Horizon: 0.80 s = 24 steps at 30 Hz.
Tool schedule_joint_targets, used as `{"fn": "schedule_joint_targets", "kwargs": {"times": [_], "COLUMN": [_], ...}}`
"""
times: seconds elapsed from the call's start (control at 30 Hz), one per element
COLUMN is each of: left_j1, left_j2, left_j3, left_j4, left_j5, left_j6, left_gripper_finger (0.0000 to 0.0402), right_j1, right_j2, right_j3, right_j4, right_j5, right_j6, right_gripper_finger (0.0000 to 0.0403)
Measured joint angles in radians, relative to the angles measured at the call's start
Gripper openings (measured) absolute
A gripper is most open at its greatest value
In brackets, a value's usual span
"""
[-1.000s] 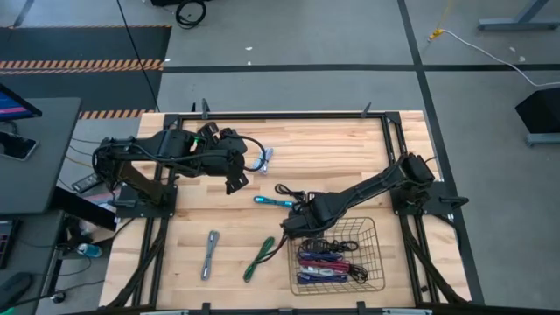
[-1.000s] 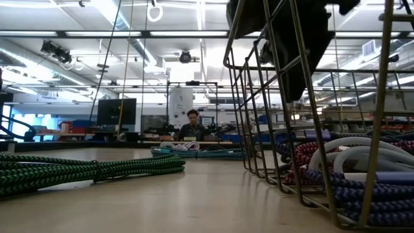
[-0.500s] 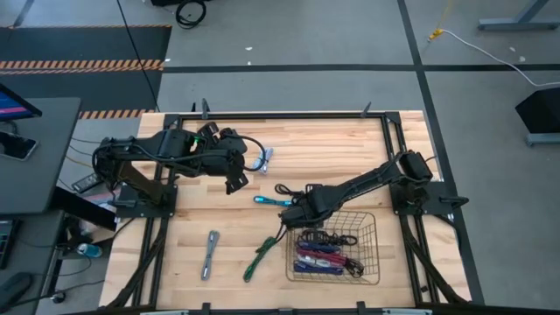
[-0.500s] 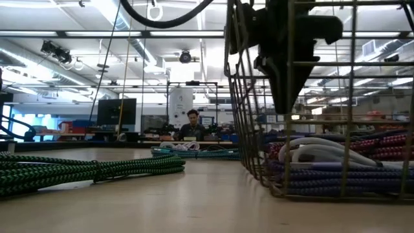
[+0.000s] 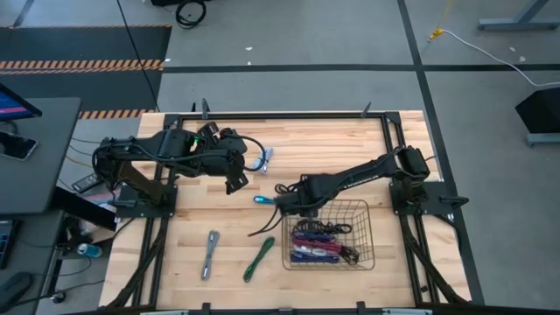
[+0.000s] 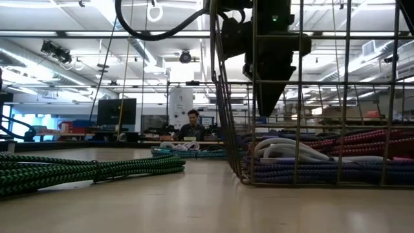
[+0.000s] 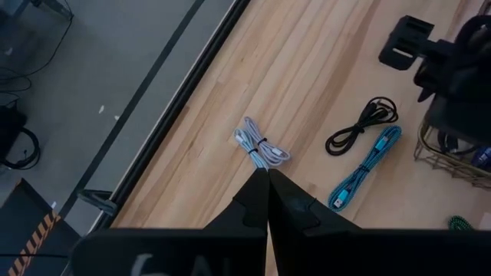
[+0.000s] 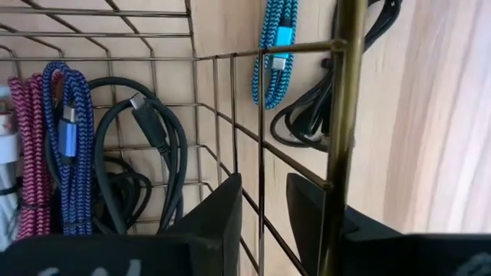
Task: Pick and place USB-C Cables
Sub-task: Adjust the wire basket
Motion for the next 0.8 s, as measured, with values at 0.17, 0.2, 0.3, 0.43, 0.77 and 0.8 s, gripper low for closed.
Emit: {"fn": "schedule_joint_targets", "kwargs": {"times": [0.17,0.2,0.3,0.43,0.77,0.8], "left_j1": [0.000,0.000,0.000,0.000,0.003,0.007], "left_j2": [0.000,0.000,0.000,0.000,0.000,0.000], "left_j3": [0.000,0.000,0.000,0.000,0.000,0.000], "left_j4": [0.000,0.000,0.000,0.001,0.001,0.001], "left_j5": [0.000,0.000,0.000,0.000,0.000,0.000], "left_j6": [0.000,0.000,0.000,0.000,0.001,0.001], "left_gripper_finger": [0.0005,0.0005,0.0005,0.0005,0.0005,0.0005], "right_j1": [0.013,0.016,0.022,0.024,0.025,0.025], "right_j2": [0.000,0.000,0.000,0.000,0.000,0.000], "right_j3": [0.041,0.049,0.075,0.114,0.274,0.306], "right_j4": [0.004,0.002,-0.003,-0.017,-0.067,-0.091], "right_j5": [-0.003,-0.005,-0.007,0.023,0.132,0.160], "right_j6": [0.000,0.000,0.014,0.021,-0.006,-0.018], "right_gripper_finger": [0.0109,0.0110,0.0115,0.0129,0.0155,0.0155]}}
